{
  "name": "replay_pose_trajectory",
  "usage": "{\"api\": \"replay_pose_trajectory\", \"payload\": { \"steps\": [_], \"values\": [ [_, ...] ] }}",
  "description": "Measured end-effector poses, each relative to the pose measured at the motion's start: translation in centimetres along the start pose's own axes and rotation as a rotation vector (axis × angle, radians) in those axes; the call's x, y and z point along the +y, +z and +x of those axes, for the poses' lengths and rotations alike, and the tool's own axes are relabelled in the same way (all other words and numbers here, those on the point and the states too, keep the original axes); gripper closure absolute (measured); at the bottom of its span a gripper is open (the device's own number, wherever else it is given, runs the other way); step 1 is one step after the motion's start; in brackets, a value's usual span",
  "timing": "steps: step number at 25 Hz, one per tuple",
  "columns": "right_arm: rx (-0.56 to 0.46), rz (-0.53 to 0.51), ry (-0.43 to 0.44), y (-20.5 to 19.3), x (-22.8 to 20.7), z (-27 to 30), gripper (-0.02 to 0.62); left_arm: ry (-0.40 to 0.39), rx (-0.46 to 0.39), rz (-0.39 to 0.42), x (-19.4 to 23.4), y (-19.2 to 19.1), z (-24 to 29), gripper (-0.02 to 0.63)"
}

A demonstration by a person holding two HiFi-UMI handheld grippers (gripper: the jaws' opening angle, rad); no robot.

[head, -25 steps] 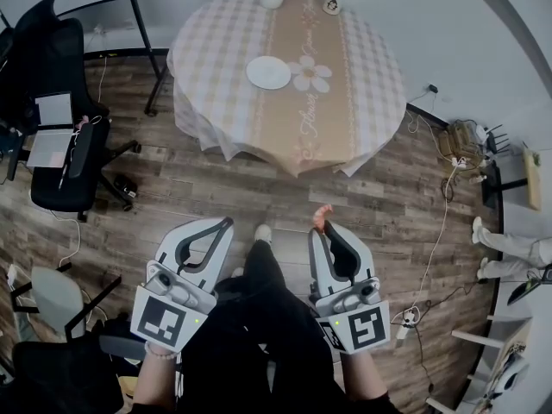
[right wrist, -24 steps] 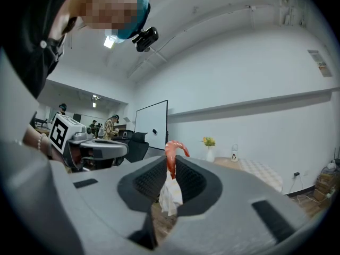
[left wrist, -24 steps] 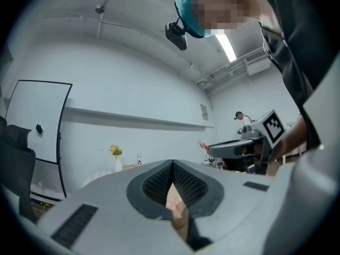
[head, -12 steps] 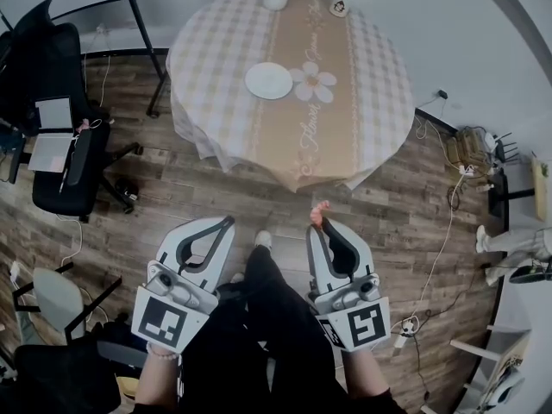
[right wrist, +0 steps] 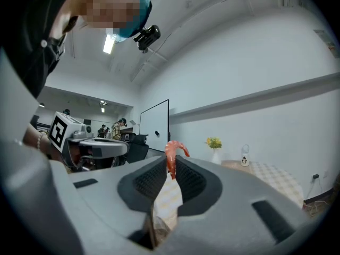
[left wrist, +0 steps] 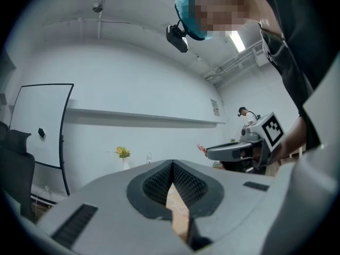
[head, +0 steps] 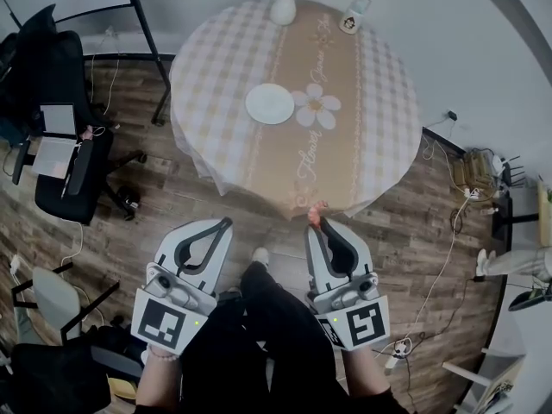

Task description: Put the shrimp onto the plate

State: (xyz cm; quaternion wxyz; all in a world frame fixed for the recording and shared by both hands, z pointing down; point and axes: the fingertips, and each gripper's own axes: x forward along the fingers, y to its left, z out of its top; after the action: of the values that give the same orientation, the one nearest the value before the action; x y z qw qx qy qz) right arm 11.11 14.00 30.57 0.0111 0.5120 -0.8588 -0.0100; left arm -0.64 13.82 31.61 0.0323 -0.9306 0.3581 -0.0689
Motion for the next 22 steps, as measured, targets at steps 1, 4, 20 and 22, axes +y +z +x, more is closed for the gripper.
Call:
{"api": "replay_pose_trajectory", "payload": {
  "steps": [1,4,20,22],
  "values": [
    [-0.002,-0.001,0.006,0.1,-0.6,0.4,0.557,0.008,-0.002,0.001,0.3,0.2,0.5,0.606],
    [-0.005,-0.002,0.021,0.4,-2.1,1.5,0.557,0.03,-0.003,-0.001,0.9,0.7,2.0,0.606],
    [-0.025,0.004,0.049,0.5,-7.7,3.9,0.557,0.067,0.017,-0.007,1.5,0.9,6.7,0.606],
    [-0.027,0.004,0.052,0.5,-8.0,4.2,0.557,0.071,0.021,-0.006,1.6,0.9,7.0,0.606]
  ]
}}
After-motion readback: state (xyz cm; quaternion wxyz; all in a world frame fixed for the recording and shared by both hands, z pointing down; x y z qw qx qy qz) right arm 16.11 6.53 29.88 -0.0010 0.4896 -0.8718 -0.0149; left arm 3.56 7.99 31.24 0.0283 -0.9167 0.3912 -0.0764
